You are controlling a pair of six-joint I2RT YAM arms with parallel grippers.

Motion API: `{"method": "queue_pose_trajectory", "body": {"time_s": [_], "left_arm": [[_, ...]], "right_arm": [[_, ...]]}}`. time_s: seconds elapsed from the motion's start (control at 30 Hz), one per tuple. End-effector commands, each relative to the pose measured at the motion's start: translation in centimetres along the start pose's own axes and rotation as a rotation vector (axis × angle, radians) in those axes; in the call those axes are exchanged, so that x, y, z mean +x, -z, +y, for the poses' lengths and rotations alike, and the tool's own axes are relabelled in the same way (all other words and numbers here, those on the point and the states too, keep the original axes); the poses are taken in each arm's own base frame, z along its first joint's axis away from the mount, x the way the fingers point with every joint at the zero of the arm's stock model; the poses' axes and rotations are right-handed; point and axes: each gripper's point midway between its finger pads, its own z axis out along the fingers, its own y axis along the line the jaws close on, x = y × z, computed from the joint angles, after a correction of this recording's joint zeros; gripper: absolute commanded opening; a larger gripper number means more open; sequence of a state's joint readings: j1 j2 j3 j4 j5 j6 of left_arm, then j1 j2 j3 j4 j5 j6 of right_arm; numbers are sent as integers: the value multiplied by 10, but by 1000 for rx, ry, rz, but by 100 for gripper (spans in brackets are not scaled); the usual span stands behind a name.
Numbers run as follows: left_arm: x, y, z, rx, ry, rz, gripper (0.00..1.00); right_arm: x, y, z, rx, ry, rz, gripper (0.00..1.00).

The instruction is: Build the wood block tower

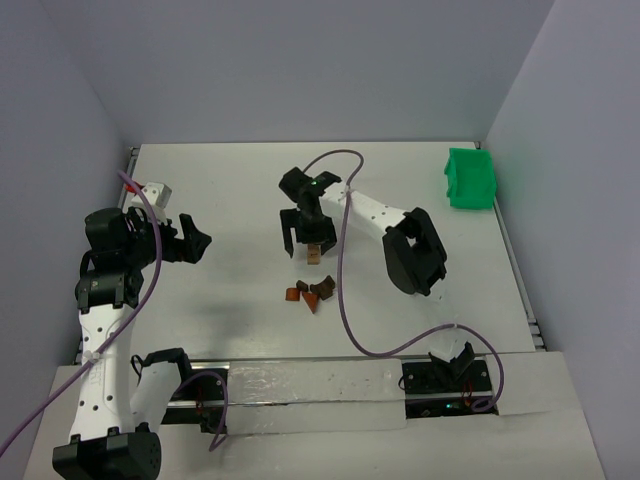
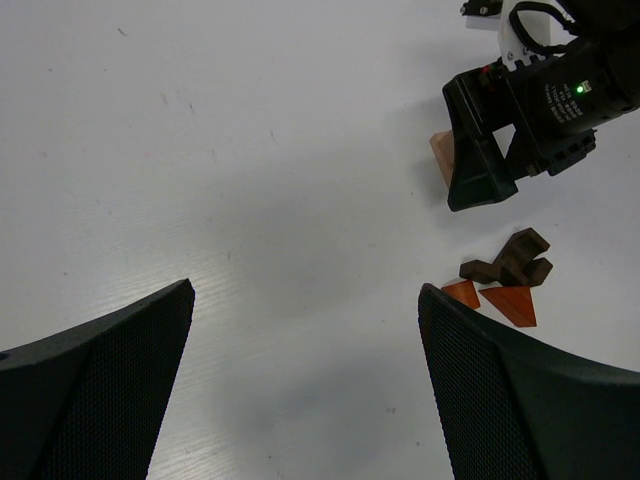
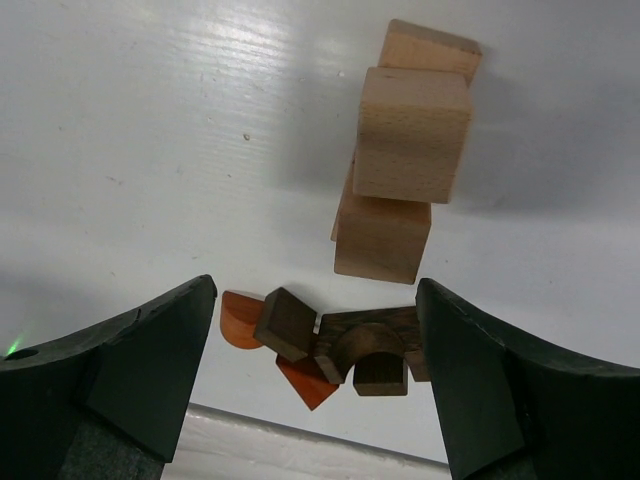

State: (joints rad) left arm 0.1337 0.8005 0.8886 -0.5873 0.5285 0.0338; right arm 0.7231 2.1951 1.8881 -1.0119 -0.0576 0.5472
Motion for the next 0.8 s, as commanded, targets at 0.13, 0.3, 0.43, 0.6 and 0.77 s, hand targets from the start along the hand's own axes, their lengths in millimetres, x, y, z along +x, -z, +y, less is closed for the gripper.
{"method": "queue_pose_trajectory", "body": {"time_s": [0.13,0.3,0.43,0.6,0.77], "left_arm": [[-15,3,1,-5,-22,-48,99],[-14,2,1,-5,-19,-43,99],[-14,2,1,-4,-18,-44,99],[-15,3,1,-7,-21,-47,99],[-14,2,1,-6,-20,-44,99]], "right_arm": [[-13,31,0,-5,-7,-102,89],[-20,39,-5,20,-12,-144,89],[-30,35,-11,75,-14,-168,89],[-39,19,-16,131,-15,-164,87],[-47,3,-20,150,-25,-145,86]]}}
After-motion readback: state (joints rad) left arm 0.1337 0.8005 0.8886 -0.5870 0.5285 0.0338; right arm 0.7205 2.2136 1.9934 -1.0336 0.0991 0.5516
